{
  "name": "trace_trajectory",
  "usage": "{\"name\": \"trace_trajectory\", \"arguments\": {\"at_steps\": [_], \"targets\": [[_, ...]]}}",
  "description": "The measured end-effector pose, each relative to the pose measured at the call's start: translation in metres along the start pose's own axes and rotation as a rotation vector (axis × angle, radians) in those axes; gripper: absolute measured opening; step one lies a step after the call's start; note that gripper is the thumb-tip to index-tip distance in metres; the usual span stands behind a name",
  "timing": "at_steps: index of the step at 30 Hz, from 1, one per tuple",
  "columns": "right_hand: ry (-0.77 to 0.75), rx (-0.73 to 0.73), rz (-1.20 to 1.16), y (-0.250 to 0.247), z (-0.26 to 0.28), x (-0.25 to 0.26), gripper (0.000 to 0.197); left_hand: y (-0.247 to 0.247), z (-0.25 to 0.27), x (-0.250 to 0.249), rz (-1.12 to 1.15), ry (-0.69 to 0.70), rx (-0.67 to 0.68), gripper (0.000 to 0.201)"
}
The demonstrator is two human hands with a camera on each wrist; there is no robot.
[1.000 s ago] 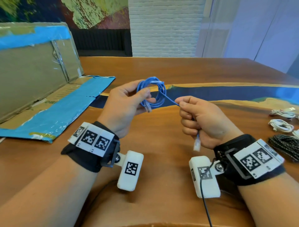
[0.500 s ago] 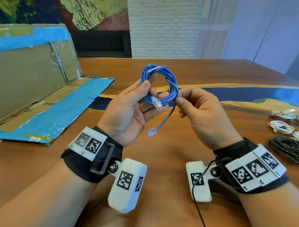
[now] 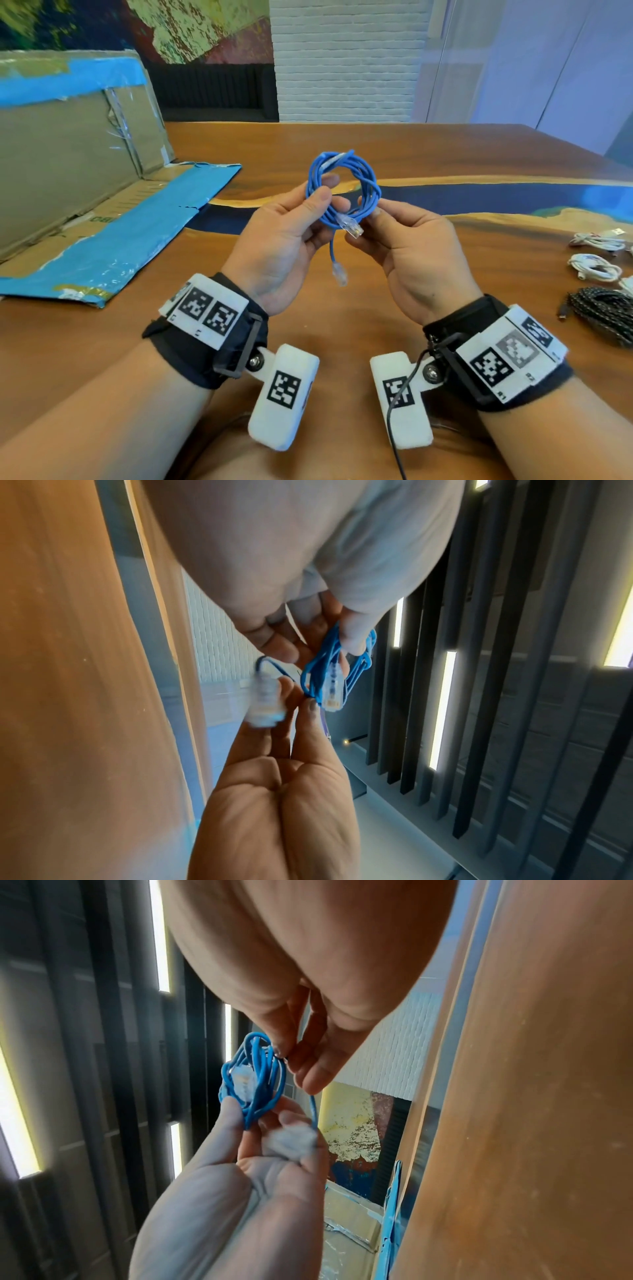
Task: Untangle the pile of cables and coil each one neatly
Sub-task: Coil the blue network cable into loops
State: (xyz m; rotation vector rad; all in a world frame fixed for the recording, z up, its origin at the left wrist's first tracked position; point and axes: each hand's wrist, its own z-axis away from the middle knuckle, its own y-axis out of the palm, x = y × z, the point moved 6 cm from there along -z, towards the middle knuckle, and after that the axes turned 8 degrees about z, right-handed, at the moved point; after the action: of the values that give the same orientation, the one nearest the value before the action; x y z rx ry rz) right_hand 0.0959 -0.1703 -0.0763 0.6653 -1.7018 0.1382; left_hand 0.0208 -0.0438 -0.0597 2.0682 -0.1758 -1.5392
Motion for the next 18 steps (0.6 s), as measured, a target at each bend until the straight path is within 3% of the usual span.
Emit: {"name": "trace_trajectory", "arguments": {"at_steps": [8, 13, 18], "targets": [[0.088, 0.021, -0.134, 0.001, 0.002, -0.004, 0.023, -0.008, -0.005, 0.003, -0.09, 0.005, -0.025, 0.017], [0.153, 0.038, -0.24, 0.0, 0.003, -0.001, 0.019, -0.013, -0.008, -0.001, -0.247, 0.095, -0.026, 0.012], [0.14, 0.023, -0.038, -0.004, 0.001, -0.006, 0.032, -0.013, -0.007, -0.005, -0.381, 0.148, -0.013, 0.009]]}}
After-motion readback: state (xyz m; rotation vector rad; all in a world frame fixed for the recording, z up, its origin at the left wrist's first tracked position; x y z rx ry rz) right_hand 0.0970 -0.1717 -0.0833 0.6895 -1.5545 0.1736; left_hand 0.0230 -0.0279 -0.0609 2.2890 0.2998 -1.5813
